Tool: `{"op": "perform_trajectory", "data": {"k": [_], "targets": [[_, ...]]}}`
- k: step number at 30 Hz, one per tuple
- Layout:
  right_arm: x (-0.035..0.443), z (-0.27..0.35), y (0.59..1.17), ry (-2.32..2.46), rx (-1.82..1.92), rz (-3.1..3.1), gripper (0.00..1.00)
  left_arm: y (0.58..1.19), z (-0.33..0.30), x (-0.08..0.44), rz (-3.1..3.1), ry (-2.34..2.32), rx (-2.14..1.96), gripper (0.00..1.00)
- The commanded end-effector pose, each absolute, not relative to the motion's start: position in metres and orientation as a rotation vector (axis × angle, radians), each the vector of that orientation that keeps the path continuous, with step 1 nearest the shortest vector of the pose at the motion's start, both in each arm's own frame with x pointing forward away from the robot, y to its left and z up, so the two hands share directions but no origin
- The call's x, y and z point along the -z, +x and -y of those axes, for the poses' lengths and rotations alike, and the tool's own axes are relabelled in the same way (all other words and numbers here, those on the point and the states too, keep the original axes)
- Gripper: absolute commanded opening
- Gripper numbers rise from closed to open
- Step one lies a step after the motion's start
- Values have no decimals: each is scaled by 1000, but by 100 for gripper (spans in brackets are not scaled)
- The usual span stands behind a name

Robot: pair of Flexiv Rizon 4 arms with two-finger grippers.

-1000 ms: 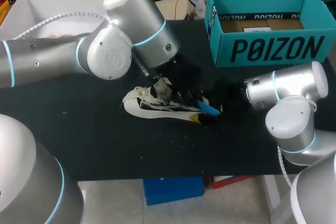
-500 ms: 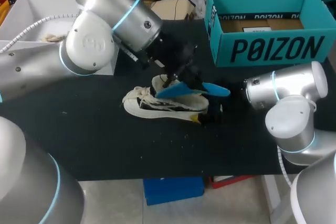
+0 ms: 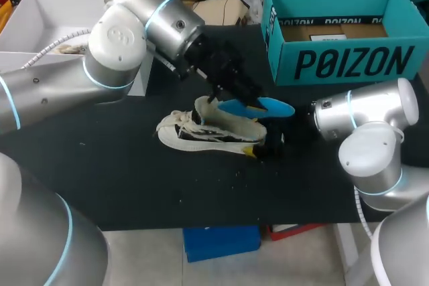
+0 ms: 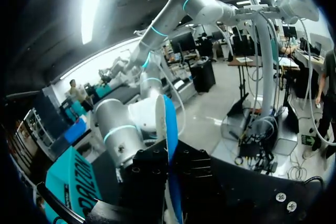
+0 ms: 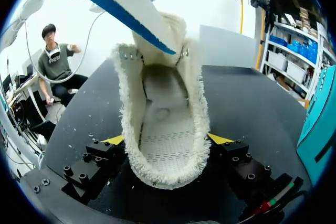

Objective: Take the shoe out of the shoebox, open the shoe tongue, remove and reinsert the insole, then place the shoe into the shoebox

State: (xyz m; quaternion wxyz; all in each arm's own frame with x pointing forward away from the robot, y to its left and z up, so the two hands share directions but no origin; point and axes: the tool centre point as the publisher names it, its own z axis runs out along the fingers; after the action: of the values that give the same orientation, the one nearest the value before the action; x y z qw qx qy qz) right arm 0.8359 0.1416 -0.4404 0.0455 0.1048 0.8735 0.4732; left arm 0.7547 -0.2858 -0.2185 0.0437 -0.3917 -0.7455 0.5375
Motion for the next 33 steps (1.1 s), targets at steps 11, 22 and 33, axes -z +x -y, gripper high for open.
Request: {"op": "perform_trajectory", "data": {"k": [11,22,33], "targets": [[444,-144,838,323,-1441,-2668,0,752,263,200,2304,-968,-1751,0],[444,-144,838,323,-1441,-2668,0,759,252,159,2269,-787,-1935,0],[444,-144,838,323,-1441,-2668,0,763,248,127,2240,-646,-2047,0]]}}
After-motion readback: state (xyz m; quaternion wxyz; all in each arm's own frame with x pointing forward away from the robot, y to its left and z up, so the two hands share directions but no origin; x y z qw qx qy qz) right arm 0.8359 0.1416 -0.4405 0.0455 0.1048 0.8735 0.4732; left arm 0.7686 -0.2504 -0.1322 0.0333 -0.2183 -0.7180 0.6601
